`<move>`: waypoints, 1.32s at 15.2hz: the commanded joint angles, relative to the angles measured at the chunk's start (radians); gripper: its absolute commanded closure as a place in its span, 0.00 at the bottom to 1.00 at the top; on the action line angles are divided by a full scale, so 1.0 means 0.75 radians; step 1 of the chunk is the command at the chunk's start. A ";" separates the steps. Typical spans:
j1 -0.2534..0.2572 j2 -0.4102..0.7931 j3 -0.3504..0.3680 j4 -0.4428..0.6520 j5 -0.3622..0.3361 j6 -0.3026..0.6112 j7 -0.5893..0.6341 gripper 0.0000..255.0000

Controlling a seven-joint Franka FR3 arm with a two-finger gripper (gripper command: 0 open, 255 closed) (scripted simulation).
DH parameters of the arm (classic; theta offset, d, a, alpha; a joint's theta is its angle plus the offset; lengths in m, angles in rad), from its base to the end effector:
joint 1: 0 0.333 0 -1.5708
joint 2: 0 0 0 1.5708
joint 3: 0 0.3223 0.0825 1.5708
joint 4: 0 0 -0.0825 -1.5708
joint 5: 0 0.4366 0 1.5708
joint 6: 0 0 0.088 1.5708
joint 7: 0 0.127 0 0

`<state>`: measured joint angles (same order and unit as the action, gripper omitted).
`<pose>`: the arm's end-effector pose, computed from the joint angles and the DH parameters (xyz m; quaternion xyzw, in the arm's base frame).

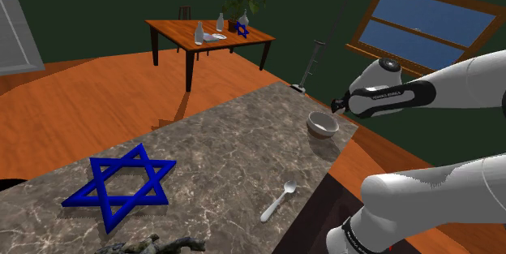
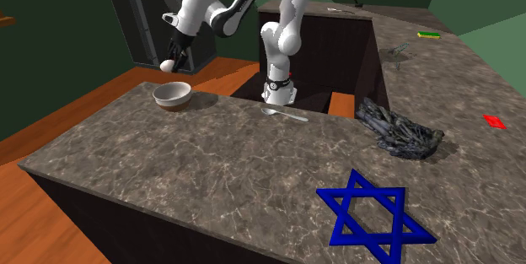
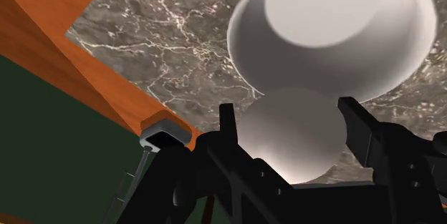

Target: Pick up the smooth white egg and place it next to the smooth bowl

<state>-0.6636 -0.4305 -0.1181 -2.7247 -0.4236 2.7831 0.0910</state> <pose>0.3381 -0.3086 0.3594 0.9345 -0.2454 0.1940 0.1700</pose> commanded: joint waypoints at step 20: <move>0.209 0.634 -0.574 0.532 0.869 0.129 -1.111 1.00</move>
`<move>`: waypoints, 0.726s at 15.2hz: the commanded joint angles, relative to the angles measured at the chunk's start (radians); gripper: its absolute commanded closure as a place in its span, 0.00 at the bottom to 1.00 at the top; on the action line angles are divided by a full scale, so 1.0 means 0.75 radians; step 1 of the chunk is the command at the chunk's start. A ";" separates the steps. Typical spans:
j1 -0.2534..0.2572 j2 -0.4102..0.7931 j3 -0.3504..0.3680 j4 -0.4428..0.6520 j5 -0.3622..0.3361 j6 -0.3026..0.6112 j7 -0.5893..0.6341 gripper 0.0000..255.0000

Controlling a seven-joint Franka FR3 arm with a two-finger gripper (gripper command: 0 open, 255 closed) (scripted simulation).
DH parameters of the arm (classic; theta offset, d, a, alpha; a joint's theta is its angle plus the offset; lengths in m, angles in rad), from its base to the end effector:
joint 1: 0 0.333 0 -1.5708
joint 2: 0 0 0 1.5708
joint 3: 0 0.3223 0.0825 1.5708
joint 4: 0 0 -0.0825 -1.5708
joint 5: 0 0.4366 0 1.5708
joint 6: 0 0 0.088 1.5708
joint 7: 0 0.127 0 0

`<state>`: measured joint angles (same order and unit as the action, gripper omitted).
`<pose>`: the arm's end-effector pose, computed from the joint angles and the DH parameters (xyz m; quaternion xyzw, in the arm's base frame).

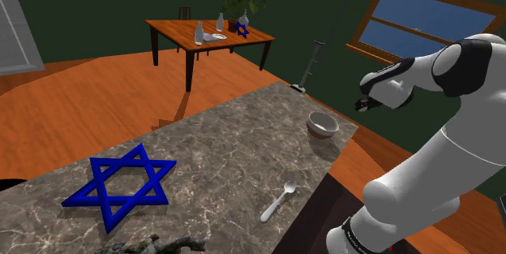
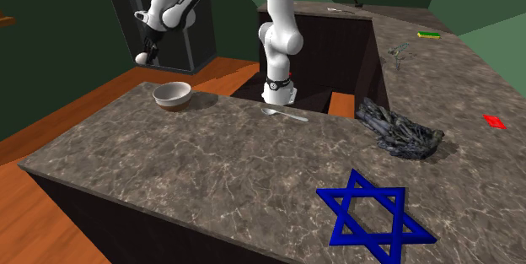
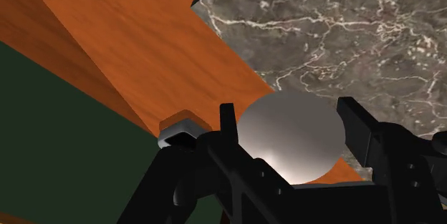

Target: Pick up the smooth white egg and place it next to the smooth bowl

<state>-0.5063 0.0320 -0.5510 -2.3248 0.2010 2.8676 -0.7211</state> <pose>0.2851 -0.5256 0.3364 0.9348 -0.2441 0.1935 0.1705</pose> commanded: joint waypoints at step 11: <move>-0.110 0.189 0.169 -0.011 0.461 0.170 -0.370 1.00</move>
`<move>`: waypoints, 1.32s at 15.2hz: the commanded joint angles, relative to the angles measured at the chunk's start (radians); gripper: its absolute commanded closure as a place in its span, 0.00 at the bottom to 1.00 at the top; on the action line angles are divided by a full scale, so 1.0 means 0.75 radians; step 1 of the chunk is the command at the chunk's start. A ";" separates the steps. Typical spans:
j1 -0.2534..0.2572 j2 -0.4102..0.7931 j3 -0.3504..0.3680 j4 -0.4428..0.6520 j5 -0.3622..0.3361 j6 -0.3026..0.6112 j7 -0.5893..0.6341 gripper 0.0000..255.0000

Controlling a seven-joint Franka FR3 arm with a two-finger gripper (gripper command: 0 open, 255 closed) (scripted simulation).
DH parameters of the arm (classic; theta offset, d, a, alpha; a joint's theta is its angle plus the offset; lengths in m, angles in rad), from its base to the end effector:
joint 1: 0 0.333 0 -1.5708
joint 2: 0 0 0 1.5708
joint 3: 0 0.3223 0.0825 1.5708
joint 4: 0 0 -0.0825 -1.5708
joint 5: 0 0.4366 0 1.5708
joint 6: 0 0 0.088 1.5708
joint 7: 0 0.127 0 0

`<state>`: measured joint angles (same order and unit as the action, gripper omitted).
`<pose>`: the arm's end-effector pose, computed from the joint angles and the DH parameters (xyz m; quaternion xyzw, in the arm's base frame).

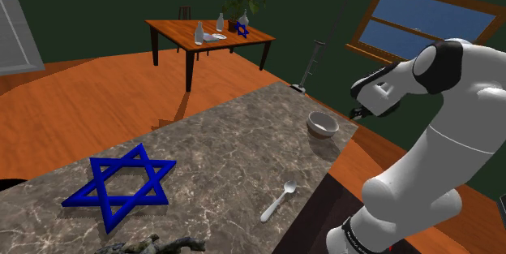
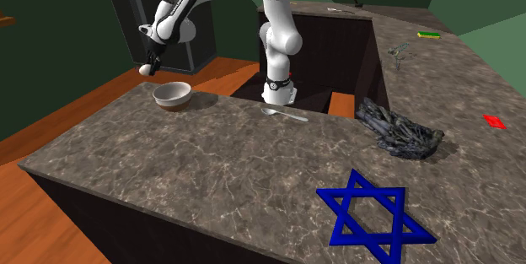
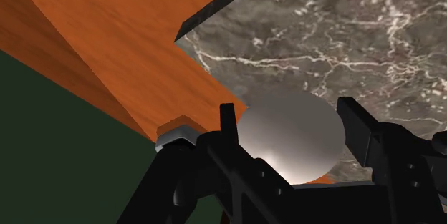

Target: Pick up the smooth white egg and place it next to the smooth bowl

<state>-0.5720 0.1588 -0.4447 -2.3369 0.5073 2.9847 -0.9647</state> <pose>0.2833 -0.5219 0.2747 0.9348 -0.2440 0.1937 0.1707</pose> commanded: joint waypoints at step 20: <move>-0.273 0.181 0.342 0.054 0.449 0.144 -0.400 0.00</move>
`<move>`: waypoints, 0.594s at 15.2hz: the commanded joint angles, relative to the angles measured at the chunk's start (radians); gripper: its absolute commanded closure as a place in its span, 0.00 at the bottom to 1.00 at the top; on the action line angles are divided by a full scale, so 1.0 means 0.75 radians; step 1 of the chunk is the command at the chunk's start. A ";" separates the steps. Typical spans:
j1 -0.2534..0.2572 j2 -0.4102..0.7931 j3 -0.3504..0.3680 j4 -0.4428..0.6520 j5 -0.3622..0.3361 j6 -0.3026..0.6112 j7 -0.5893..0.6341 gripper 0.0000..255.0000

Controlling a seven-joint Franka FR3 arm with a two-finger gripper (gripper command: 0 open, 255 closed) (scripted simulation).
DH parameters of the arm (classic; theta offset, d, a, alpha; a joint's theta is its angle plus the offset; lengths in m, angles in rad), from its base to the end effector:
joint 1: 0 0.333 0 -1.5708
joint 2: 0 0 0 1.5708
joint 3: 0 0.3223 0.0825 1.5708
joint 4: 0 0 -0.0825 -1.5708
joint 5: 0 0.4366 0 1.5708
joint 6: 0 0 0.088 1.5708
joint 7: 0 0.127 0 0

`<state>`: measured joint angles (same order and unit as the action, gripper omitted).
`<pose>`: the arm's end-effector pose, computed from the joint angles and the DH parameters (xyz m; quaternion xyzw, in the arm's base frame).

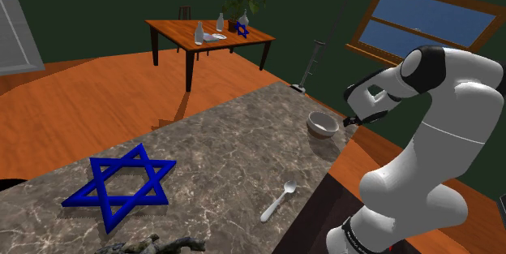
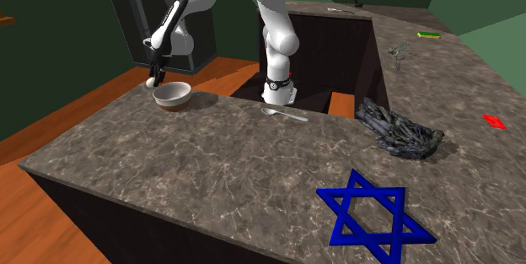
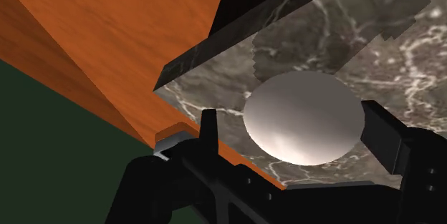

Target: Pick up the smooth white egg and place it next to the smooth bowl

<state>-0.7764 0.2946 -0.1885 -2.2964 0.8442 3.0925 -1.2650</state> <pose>0.2826 -0.5186 0.2115 0.9347 -0.2442 0.1938 0.1708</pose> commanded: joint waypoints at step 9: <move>0.230 -0.215 -0.275 -0.159 -0.334 -0.062 0.289 0.00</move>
<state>-0.6287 0.1598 -0.3658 -2.3940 0.6367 3.0508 -1.0841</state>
